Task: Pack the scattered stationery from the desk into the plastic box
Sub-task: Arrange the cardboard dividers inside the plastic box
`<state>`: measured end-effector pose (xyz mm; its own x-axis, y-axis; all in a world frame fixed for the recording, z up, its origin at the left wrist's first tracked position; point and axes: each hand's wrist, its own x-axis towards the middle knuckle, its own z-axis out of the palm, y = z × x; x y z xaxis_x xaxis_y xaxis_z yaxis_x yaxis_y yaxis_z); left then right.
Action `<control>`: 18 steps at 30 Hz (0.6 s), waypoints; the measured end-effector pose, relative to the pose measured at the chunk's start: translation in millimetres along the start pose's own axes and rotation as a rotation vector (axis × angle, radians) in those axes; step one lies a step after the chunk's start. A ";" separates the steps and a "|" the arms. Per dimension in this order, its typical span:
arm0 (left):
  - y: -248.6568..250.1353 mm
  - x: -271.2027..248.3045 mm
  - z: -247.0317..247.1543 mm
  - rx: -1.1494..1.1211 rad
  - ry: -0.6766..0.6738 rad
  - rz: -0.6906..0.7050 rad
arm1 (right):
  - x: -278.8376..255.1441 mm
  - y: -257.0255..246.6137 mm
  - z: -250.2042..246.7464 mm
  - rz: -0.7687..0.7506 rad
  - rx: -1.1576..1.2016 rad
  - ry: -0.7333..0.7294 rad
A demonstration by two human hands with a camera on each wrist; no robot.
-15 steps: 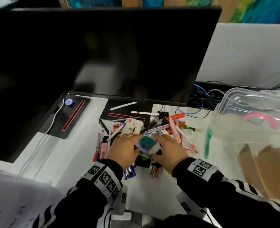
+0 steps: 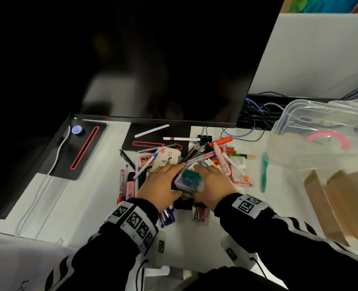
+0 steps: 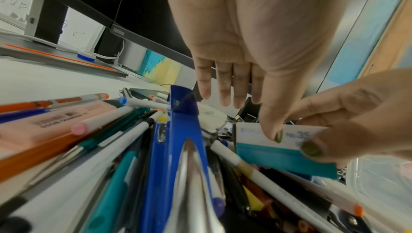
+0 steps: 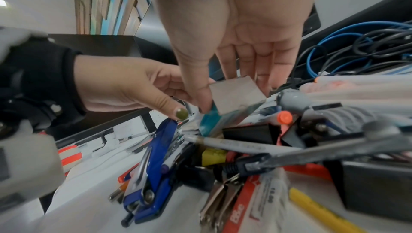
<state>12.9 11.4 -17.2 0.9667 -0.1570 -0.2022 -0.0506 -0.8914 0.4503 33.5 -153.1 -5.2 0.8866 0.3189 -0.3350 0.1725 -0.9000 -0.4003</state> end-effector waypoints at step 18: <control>119.8 14.0 12.6 -0.290 -0.052 0.198 | -68.7 83.6 -70.4 -0.106 0.073 0.072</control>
<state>17.2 -103.0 23.0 0.9309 -0.3425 -0.1270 -0.1549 -0.6850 0.7119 17.2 -271.2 44.4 0.8940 0.3865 -0.2264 0.2374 -0.8375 -0.4922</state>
